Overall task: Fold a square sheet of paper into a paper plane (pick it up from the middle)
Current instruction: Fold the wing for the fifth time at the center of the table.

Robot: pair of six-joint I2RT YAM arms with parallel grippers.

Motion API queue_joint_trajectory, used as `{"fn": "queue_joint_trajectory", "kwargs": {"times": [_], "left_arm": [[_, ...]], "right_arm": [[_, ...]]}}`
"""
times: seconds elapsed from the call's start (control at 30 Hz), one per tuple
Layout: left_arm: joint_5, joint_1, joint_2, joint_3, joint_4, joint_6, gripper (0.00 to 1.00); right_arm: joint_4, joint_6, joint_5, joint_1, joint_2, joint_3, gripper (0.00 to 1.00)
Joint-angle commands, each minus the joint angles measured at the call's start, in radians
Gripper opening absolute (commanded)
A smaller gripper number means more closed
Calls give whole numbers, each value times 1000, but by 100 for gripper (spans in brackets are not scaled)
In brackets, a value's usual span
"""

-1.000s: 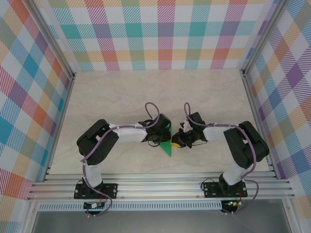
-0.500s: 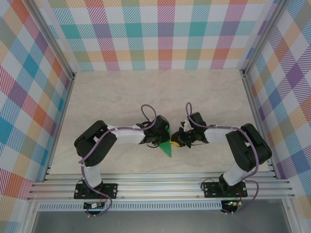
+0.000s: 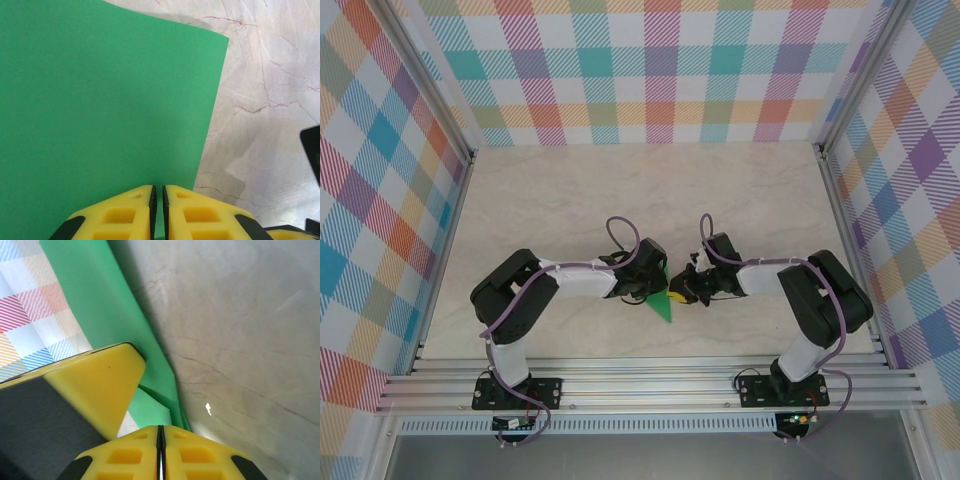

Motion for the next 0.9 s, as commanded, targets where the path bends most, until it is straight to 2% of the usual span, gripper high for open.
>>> {"fn": "queue_joint_trajectory", "kwargs": {"times": [0.0,0.13,0.57,0.77,0.87], "left_arm": [[-19,-8,-40,-18,1,-13,15],[-24,-7,-44,-27,7,-20,15],[-6,-9,-70,-33,21,10,17],[-33,-9,-124,-34,-19,42,26],[-69,-8,-163,-45,-58,56,36]], "right_arm": [[25,8,-3,14,8,-21,11],[17,-11,-18,15,10,-17,11],[-217,-100,114,17,82,75,10],[-284,-140,145,18,114,97,9],[-299,-152,150,16,123,108,8]]}}
